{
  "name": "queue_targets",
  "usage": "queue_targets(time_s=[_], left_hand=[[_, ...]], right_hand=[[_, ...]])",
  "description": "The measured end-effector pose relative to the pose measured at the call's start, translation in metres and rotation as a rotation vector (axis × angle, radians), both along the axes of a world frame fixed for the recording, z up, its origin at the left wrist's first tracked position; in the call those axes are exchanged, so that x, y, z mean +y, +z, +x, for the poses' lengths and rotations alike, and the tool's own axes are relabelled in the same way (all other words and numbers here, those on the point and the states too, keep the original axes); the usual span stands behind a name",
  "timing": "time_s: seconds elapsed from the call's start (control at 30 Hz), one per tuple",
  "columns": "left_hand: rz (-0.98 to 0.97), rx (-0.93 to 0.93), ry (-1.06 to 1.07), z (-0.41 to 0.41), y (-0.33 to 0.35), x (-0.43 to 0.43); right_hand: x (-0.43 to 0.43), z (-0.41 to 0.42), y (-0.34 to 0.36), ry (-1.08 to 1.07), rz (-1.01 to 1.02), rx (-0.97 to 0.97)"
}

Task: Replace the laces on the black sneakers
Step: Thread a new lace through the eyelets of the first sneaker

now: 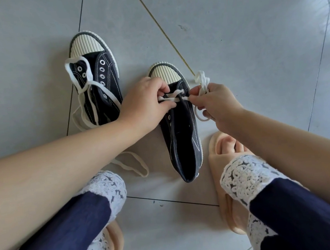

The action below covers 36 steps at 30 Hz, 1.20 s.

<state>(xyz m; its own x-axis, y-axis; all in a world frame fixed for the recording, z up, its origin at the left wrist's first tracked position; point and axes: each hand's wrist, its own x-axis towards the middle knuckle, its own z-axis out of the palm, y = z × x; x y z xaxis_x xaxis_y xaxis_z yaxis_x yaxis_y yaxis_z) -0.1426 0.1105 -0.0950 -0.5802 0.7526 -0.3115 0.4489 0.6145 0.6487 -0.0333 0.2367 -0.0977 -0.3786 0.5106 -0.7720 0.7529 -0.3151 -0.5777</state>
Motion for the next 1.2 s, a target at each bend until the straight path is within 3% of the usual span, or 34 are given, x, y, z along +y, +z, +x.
queue_targets(time_s=[0.33,0.57,0.77,0.87,1.07,1.2], left_hand=[[0.007,0.050,-0.060,-0.0098,-0.0016,-0.0039],[0.035,0.052,-0.102,-0.0096,0.0006,-0.0034],[0.049,0.148,-0.219,-0.0063,0.0021,0.0017],[0.050,0.204,-0.273,-0.0082,0.0023,0.0010],[0.116,0.242,-0.396,-0.0081,0.0054,-0.0040],[0.111,0.176,-0.345,-0.0078,0.0033,-0.0070]], right_hand=[[0.0044,-0.0004,0.0044,0.129,0.080,0.016],[0.0020,0.0010,0.0010,0.153,0.006,0.035],[0.0039,-0.0022,0.0008,0.252,0.109,0.050],[0.0010,0.0005,-0.0002,0.191,0.104,0.090],[0.0003,0.0064,-0.0028,-0.086,-0.152,0.164],[0.0050,0.0060,-0.0010,0.031,-0.104,0.165]])
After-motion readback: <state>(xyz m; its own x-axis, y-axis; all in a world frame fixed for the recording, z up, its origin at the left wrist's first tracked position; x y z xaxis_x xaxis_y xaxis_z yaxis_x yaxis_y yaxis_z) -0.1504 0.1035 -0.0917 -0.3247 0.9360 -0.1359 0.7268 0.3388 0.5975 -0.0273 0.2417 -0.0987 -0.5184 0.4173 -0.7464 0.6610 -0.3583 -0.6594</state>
